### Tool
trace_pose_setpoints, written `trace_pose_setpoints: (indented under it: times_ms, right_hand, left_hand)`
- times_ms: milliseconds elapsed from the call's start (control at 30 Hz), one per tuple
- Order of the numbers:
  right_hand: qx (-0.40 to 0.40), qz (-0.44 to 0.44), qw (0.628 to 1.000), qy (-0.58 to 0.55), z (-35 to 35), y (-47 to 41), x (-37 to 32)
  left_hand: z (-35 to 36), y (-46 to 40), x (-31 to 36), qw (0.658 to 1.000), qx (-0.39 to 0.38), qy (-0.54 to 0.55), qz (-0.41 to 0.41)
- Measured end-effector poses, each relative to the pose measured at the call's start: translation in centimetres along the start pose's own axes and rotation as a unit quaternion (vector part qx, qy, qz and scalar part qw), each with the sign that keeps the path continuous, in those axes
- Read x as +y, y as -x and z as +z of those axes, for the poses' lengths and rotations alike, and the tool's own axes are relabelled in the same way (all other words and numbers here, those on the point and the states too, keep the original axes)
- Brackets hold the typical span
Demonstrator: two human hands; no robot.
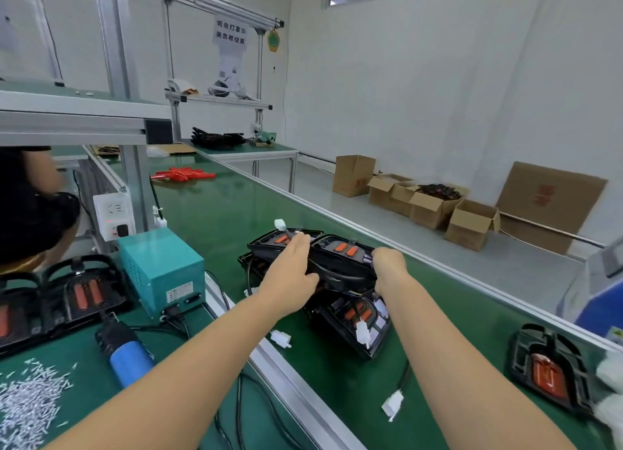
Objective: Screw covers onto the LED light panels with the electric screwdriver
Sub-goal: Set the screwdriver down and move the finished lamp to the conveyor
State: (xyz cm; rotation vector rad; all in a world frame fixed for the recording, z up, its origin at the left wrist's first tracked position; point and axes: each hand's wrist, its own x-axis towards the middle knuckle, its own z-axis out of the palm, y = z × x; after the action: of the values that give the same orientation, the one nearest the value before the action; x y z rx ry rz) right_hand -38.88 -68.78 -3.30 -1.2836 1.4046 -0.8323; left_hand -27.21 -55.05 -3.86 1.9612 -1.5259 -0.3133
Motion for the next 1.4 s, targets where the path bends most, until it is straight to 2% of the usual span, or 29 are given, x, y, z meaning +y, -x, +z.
trace_pose_setpoints:
  times_ms: [100, 133, 200, 267, 367, 433, 600, 900, 1033, 1233, 1400]
  right_hand:
    - [-0.009, -0.037, 0.969, 0.244, -0.4, -0.5, -0.2]
    - [-0.006, -0.036, 0.976, 0.216, -0.4, -0.3, -0.5]
    - [0.015, -0.084, 0.959, 0.269, -0.5, -0.2, -0.5]
    - [0.018, -0.156, 0.930, 0.331, -0.3, 0.0, -0.9]
    - [-0.041, -0.238, 0.869, 0.431, 0.8, 1.8, -1.5]
    - [-0.070, -0.268, 0.836, 0.474, 1.5, 2.9, -1.4]
    - [-0.106, -0.285, 0.829, 0.470, 1.7, 2.8, -1.3]
    - [-0.103, -0.264, 0.813, 0.508, 1.8, 2.9, -1.7]
    - [-0.068, -0.316, 0.779, 0.537, 3.4, 4.7, -2.6]
    - [-0.132, -0.418, 0.739, 0.511, 9.2, 10.3, -2.6]
    - [-0.158, -0.421, 0.715, 0.536, 12.5, 13.1, -1.7]
  left_hand:
    - [0.5, -0.4, -0.6, 0.991, 0.009, -0.124, 0.053]
    - [0.6, -0.5, -0.8, 0.985, 0.009, -0.160, 0.057]
    - [0.7, -0.9, -1.2, 0.975, 0.029, -0.214, 0.058]
    - [0.7, -1.2, -1.2, 0.961, 0.059, -0.262, 0.066]
    - [0.4, -1.9, -1.0, 0.943, 0.082, -0.314, 0.079]
    - [0.0, -2.2, -1.1, 0.938, 0.072, -0.328, 0.082]
    - [-0.2, -1.1, -1.9, 0.956, 0.029, -0.284, 0.072]
    - [-3.6, 2.3, -4.8, 0.963, -0.009, -0.270, 0.011]
    - [-5.0, 4.3, -6.4, 0.966, -0.025, -0.257, -0.014]
    - [-7.3, 8.5, -9.4, 0.962, -0.048, -0.256, -0.084]
    - [-9.4, 12.7, -11.9, 0.958, -0.026, -0.250, -0.137]
